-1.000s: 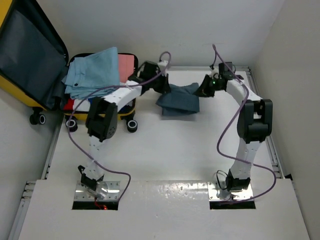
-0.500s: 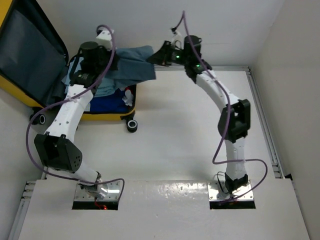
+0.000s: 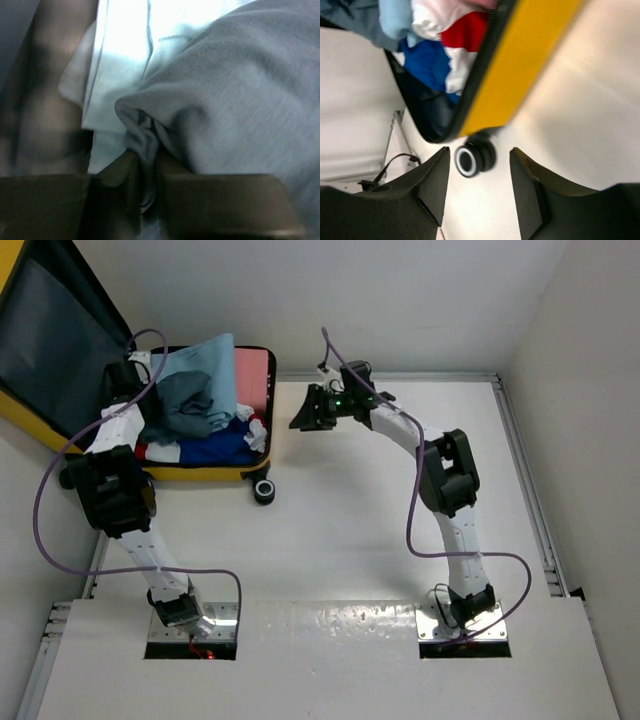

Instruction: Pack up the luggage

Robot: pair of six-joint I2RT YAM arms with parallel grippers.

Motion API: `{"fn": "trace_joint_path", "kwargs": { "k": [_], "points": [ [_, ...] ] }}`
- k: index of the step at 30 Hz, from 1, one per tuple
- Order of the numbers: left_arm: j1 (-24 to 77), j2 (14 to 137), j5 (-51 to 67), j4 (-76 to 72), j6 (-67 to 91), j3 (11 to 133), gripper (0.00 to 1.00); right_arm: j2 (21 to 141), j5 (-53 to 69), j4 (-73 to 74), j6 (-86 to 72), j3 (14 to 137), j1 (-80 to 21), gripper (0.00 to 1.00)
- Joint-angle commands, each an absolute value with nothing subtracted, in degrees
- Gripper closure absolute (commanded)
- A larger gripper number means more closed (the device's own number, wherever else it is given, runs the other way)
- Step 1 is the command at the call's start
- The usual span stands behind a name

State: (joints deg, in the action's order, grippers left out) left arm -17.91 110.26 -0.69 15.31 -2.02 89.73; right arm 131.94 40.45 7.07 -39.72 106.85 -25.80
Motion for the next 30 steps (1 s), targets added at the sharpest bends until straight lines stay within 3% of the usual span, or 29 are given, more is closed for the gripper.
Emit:
{"fn": "trace_joint_path", "kwargs": {
  "k": [1,3,4,7,12,17,22,30],
  "points": [
    [-13.02,109.78,4.22,16.26,-6.67,91.32,0.64,122.80,39.12,7.64,-35.60,105.04,-22.33,0.49],
    [-10.56,108.21,3.52,16.26,-7.29,90.62,0.44,121.65,38.41,8.87,-34.29,103.54,-21.54,0.49],
    [-10.02,107.32,3.52,16.26,-7.82,90.62,0.28,121.21,38.32,9.14,-33.84,103.36,-21.36,0.49],
    [-8.70,101.72,0.45,13.46,-7.82,93.15,0.17,119.45,37.88,10.45,-32.17,102.22,-19.95,0.49],
    [-7.47,96.69,-3.95,12.74,-7.82,107.73,0.17,116.72,37.71,11.51,-31.55,99.67,-17.40,0.48],
    [-6.24,97.38,-18.43,12.22,-16.24,122.14,0.17,116.02,37.88,12.13,-31.38,99.32,-16.17,0.48],
    [-8.34,102.73,-31.62,11.69,-34.09,127.08,0.17,116.01,37.71,11.08,-31.90,99.41,-15.91,0.48],
    [-15.46,108.71,-35.33,7.82,-44.91,131.91,0.17,116.10,37.71,10.99,-32.17,99.58,-16.00,0.48]
  ]
}}
